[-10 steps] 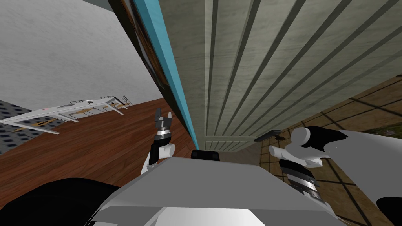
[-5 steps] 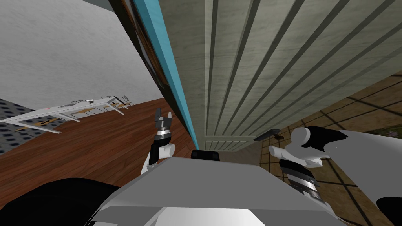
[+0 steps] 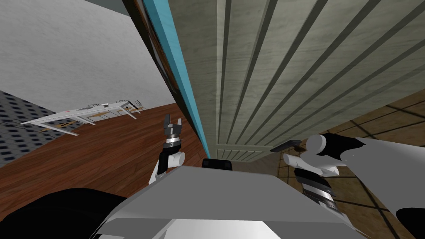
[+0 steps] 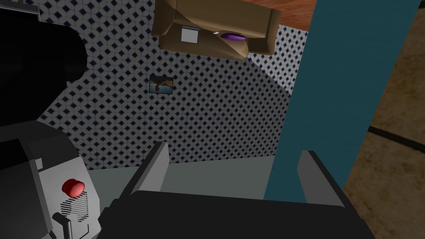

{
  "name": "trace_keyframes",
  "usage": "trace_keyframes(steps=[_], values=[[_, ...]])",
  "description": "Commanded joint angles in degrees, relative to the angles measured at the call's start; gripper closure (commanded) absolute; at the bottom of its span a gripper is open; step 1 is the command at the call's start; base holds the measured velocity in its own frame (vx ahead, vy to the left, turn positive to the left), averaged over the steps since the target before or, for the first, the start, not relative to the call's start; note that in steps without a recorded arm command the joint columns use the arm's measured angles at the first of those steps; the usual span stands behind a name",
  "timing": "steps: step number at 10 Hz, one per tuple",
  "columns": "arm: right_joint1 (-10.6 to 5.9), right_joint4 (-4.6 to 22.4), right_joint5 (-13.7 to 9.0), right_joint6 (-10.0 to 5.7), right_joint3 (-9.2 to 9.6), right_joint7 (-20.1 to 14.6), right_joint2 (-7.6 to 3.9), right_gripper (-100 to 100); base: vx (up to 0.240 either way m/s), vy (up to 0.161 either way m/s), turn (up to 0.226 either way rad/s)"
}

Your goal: Push the door open

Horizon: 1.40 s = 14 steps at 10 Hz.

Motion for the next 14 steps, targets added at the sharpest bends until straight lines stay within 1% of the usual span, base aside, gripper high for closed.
trace_keyframes(steps=[1,10,11,14], values=[[0.04,0.0,-0.1,0.08,0.04,-0.2,-0.20,-100,0.000,0.000,0.000],[0.04,0.0,-0.1,0.08,0.04,-0.2,-0.20,-100,0.001,-0.002,0.004],[0.12,0.2,-0.3,0.27,0.12,-0.5,-0.64,-100,0.017,-0.052,0.147],[0.17,0.3,-0.5,0.40,0.17,-0.8,-0.92,-100,0.010,-0.029,0.077]])
